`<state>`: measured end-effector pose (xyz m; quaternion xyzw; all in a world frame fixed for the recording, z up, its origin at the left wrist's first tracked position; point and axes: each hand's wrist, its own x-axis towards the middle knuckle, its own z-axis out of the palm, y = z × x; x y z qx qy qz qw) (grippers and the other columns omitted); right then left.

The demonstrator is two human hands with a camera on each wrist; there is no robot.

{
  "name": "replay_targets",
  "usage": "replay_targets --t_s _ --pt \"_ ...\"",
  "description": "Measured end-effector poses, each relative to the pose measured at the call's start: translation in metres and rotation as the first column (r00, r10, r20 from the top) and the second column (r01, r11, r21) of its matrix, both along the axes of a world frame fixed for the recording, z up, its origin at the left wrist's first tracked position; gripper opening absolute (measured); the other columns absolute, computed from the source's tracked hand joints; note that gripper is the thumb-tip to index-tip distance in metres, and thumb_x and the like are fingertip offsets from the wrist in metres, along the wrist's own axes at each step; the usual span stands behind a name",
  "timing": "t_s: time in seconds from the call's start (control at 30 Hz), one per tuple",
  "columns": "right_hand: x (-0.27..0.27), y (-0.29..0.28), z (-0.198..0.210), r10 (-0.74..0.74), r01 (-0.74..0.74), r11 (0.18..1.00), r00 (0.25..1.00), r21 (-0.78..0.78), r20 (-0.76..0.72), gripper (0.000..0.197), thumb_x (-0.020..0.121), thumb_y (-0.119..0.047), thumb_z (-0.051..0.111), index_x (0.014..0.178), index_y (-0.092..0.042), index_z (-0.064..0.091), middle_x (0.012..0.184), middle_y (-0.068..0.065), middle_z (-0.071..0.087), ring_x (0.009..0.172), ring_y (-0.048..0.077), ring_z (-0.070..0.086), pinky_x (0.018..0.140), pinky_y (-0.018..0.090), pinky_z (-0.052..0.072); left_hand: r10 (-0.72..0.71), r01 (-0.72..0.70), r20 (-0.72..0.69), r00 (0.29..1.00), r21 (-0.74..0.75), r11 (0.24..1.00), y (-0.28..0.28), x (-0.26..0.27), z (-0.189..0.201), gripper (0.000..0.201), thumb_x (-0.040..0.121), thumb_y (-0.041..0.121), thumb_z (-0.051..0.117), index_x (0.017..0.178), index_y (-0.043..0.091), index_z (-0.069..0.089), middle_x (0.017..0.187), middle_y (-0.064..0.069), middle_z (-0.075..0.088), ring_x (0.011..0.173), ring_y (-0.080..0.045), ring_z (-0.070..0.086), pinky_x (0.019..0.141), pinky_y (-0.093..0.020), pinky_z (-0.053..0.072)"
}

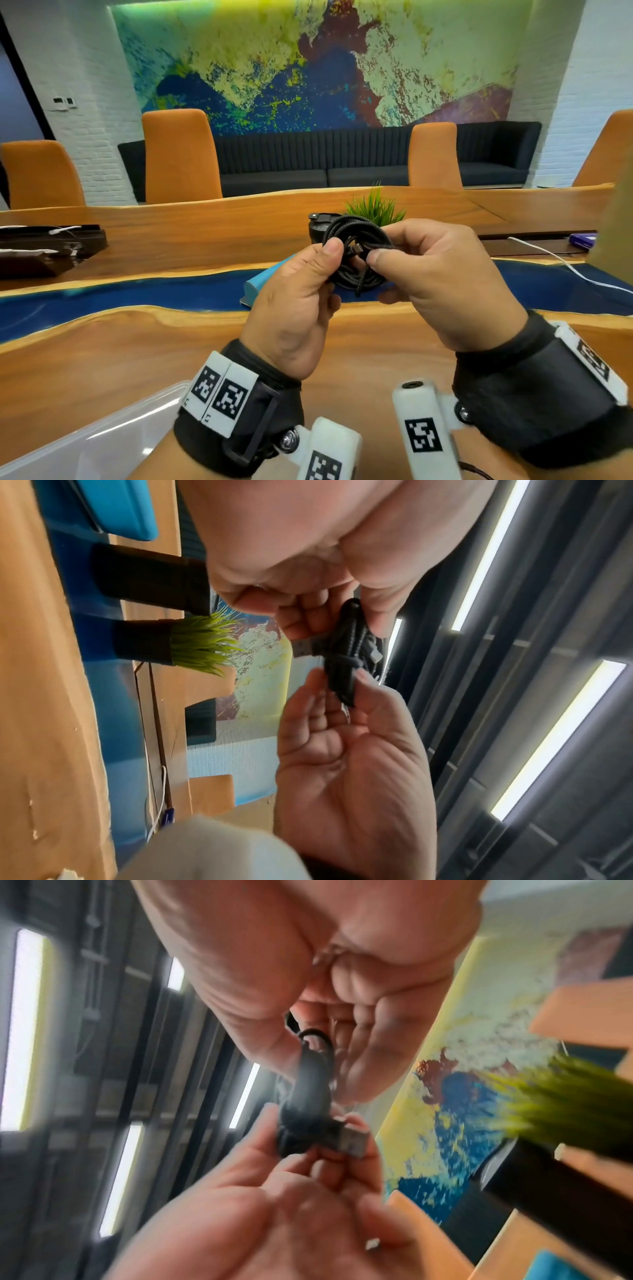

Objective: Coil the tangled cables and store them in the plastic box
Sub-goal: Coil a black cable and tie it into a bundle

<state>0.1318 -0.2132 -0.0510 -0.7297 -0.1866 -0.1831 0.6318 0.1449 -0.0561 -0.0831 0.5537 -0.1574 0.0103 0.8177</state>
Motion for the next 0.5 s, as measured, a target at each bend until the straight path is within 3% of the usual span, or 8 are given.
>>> replay_targets --t_s 0.07,0.17,0.27,0.37,0.4,0.5 --pt "0.000 -0.002 0.000 -0.071 0.090 0.987 0.988 -0.135 0.137 0.018 0.082 -0.014 0.073 0.096 -0.025 0.074 0.088 -0.005 0.073 0.083 0.015 0.070 0.067 0.038 0.060 0.032 -0.036 0.050 0.998 0.088 0.995 0.003 0.000 0.000 0.026 0.087 0.044 0.060 0.094 0.022 0.071 0.090 0.004 0.070 0.079 -0.007 0.059 0.072 -0.035 0.032" --pt "-0.003 -0.004 0.004 -0.054 0.129 0.961 0.955 -0.246 0.292 0.034 0.079 -0.024 0.072 0.112 -0.029 0.068 0.104 -0.013 0.070 0.100 0.006 0.066 0.084 0.028 0.056 0.022 -0.039 0.119 0.993 0.141 0.989 0.008 -0.002 0.004 0.030 0.088 0.047 0.055 0.097 0.025 0.074 0.092 0.005 0.071 0.081 -0.005 0.059 0.076 -0.036 0.032" --pt "-0.006 -0.006 0.007 -0.070 0.189 0.944 0.916 -0.269 0.395 0.032 0.079 -0.028 0.072 0.111 -0.025 0.070 0.103 -0.012 0.070 0.099 0.007 0.065 0.084 0.029 0.055 -0.021 -0.008 0.153 0.988 0.189 0.982 0.007 -0.007 0.008 0.036 0.091 0.047 0.052 0.102 0.020 0.072 0.092 0.002 0.070 0.084 -0.010 0.058 0.075 -0.036 0.036" --pt "-0.007 -0.006 0.008 -0.124 0.292 0.914 0.861 -0.280 0.493 0.022 0.083 -0.028 0.071 0.103 -0.019 0.072 0.095 -0.010 0.070 0.092 0.008 0.066 0.077 0.030 0.055 -0.080 0.057 0.131 0.988 0.172 0.983 0.003 -0.009 0.006 0.046 0.095 0.049 0.053 0.107 0.008 0.068 0.098 -0.008 0.067 0.094 -0.026 0.056 0.085 -0.058 0.040" --pt "-0.008 -0.007 0.009 -0.122 0.289 0.915 0.863 -0.283 0.490 0.021 0.083 -0.028 0.071 0.102 -0.019 0.072 0.094 -0.011 0.070 0.091 0.007 0.066 0.076 0.029 0.055 -0.087 0.070 0.115 0.990 0.146 0.987 0.001 -0.010 0.005 0.049 0.094 0.048 0.054 0.111 0.004 0.067 0.100 -0.011 0.067 0.096 -0.029 0.055 0.087 -0.060 0.039" --pt "-0.008 -0.014 0.014 -0.007 0.119 0.950 0.933 -0.288 0.361 0.029 0.079 -0.024 0.073 0.107 -0.017 0.072 0.097 -0.009 0.072 0.093 0.008 0.068 0.077 0.025 0.057 -0.126 0.127 0.032 0.991 -0.030 0.991 -0.005 -0.012 0.003 0.046 0.085 0.041 0.061 0.113 0.005 0.068 0.101 -0.009 0.068 0.092 -0.022 0.059 0.082 -0.040 0.038"
